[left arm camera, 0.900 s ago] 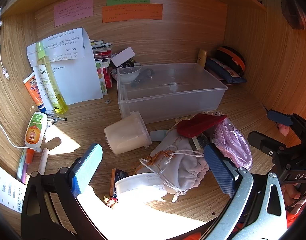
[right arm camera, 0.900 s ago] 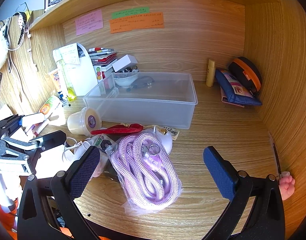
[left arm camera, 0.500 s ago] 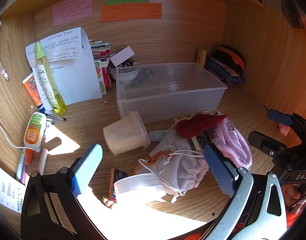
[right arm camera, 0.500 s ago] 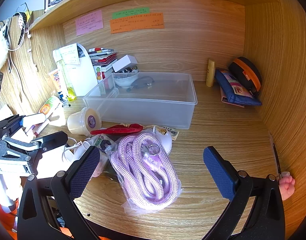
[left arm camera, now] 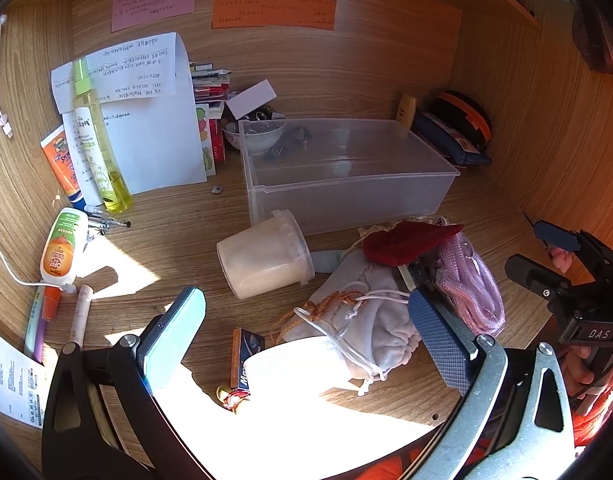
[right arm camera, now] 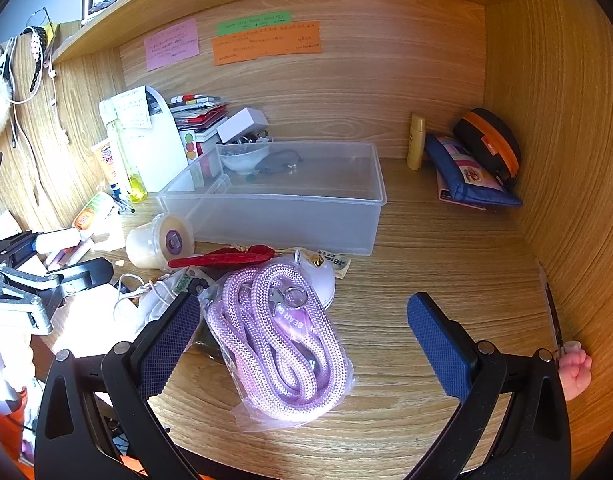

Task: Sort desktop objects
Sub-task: 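Move both tools toward the white cup and the bagged pink rope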

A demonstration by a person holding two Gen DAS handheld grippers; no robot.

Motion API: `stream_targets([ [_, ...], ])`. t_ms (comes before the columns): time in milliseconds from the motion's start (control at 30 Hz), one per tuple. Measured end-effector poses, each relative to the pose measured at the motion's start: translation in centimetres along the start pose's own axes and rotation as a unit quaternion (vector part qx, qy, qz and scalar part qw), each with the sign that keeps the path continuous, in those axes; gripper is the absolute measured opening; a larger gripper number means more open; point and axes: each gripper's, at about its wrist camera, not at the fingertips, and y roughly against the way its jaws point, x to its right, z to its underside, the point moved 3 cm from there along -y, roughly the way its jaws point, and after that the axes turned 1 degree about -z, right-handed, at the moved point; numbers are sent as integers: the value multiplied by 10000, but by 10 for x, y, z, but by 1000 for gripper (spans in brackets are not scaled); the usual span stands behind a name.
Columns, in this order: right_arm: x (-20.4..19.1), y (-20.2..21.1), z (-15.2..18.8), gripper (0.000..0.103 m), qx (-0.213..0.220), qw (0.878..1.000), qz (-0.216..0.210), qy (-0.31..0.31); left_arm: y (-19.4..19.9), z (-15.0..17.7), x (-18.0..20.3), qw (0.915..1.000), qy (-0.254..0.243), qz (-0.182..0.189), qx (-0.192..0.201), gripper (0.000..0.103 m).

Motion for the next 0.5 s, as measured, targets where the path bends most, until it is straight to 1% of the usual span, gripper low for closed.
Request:
stream_targets([
  [100,2,-1,2,103,-23,10000,7,60,-2,6,-11,9998,93,-3,-150,103],
  [267,6,-7,12,103,-269,9995,-74,139,-8,24,-26,9984,213,-73,-513,103],
  [367,7,-11,19,103,-415,9990,-71,165,-7,33,-30,9977,300,-106,-605,103],
  [500,7,-17,28,103,-582,9980,-103,211,-7,43,-26,9970,410,23,-653,103],
])
